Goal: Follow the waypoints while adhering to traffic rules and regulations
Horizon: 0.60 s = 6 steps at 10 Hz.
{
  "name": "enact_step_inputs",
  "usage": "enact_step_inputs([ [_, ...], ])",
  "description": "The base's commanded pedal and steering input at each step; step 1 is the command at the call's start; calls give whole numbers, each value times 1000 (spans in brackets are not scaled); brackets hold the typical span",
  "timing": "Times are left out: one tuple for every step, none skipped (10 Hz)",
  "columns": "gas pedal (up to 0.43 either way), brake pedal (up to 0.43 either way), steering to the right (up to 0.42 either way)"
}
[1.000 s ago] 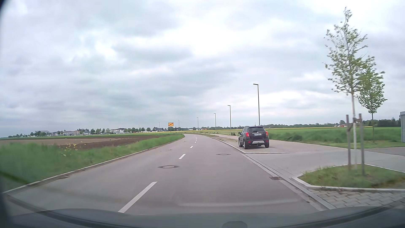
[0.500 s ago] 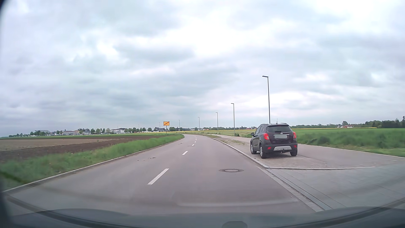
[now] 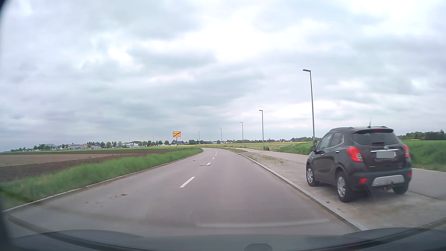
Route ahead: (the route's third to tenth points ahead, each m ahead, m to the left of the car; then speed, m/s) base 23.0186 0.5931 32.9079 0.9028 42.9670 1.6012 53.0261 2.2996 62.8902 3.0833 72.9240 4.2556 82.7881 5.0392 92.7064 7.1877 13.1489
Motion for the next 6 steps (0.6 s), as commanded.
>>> enact_step_inputs([
  [228,0,-9],
  [228,0,-9],
  [228,0,-9],
  [228,0,-9],
  [228,0,-6],
  [228,0,-4],
])
